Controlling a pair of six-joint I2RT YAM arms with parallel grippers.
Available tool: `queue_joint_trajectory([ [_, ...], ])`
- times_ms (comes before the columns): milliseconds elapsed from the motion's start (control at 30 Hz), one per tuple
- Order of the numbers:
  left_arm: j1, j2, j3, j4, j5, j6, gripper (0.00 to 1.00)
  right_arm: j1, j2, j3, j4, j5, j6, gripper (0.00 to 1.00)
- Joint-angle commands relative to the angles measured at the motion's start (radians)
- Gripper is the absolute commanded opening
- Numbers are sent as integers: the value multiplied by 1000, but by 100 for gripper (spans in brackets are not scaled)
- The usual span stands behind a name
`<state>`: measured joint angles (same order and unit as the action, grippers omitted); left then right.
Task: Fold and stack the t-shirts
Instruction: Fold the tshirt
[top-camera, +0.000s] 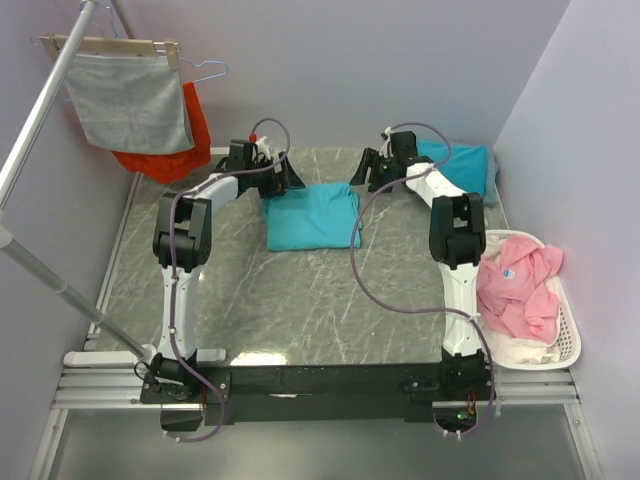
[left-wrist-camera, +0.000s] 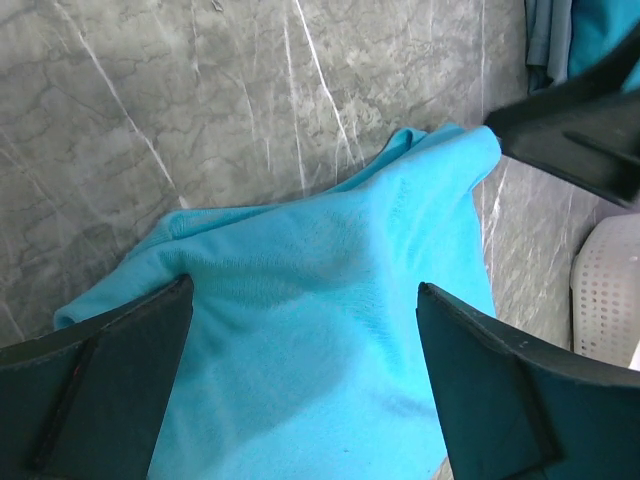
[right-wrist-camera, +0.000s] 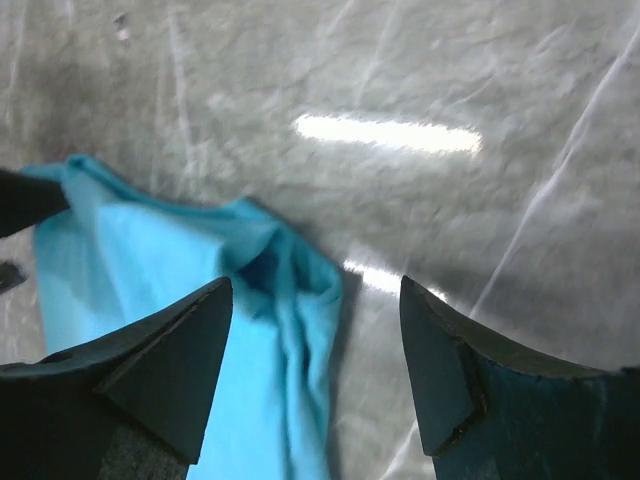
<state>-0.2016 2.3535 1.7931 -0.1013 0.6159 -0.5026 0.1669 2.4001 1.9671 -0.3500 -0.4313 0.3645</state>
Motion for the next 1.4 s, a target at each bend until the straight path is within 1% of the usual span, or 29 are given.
queue_joint_trajectory([
  [0,7,-60,31,12,2,4,99,31,-168,-48,72,-21,-45,74],
  [100,7,-76,46,-3,-7,12,99,62,-174,-43,52,-50,-58,74],
  [233,7,-108,19,-2,-13,16,99,88,-156,-36,58,-112,-29,75],
  [400,7,-143,-1,-17,2,16,99,108,-108,-16,62,-141,-2,75],
  [500,7,-164,-66,28,5,3,99,108,-87,-20,75,-136,1,75],
  [667,7,-140,-92,46,15,2,99,106,5,62,31,-89,19,75],
  [800,7,-138,-149,81,4,6,99,103,48,59,57,-67,42,75],
  [967,7,-126,-176,69,-30,39,99,83,97,108,10,-18,56,75],
  [1133,8,-134,-216,71,-94,65,99,54,87,78,-4,38,54,75],
  [1200,10,-143,-238,86,-102,72,99,42,56,32,38,26,39,75],
  [1233,10,-158,-245,121,-99,70,99,39,32,21,64,13,37,75],
  [1367,10,-198,-233,129,-108,67,99,28,-42,-31,112,-6,16,75],
])
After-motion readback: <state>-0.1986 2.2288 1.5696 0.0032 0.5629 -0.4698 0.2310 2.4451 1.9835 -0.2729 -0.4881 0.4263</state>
